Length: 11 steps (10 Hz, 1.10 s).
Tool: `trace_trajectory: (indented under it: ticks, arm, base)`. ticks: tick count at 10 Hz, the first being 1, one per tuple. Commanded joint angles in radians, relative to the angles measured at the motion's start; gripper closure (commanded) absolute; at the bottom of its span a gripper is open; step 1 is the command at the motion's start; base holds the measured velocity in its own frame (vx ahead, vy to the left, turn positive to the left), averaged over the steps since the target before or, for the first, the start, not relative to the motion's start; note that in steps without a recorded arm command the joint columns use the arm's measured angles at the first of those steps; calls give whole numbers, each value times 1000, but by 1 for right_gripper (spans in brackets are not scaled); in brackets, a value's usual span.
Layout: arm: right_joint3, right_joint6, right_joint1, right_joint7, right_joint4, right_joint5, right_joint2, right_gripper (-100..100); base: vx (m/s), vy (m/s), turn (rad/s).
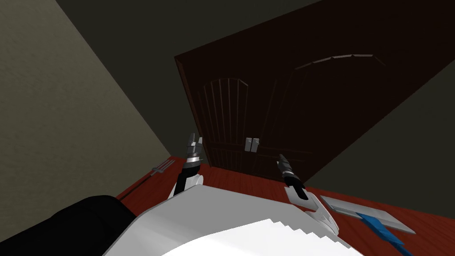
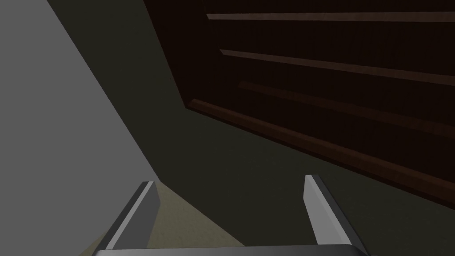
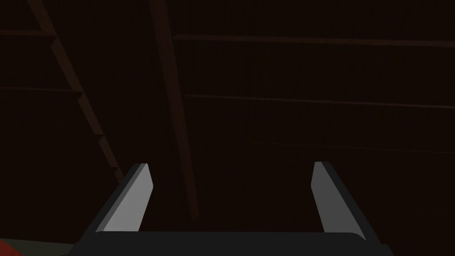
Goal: Pull the door open
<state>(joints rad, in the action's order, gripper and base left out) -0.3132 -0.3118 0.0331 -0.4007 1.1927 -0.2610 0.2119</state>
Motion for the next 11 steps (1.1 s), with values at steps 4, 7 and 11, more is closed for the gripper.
trace_trajectory:
  ticks: [4, 7, 11]
  arm:
    - [-2, -23, -13, -2, -22, 8, 4, -100]
    - [36, -35, -47, -3, -16, 5, -21, -100]
    - [46, -23, -47, -9, 2, 4, -20, 100]
  base:
    - [175, -37, 72]
    - [209, 55, 165]
    - [66, 52, 51]
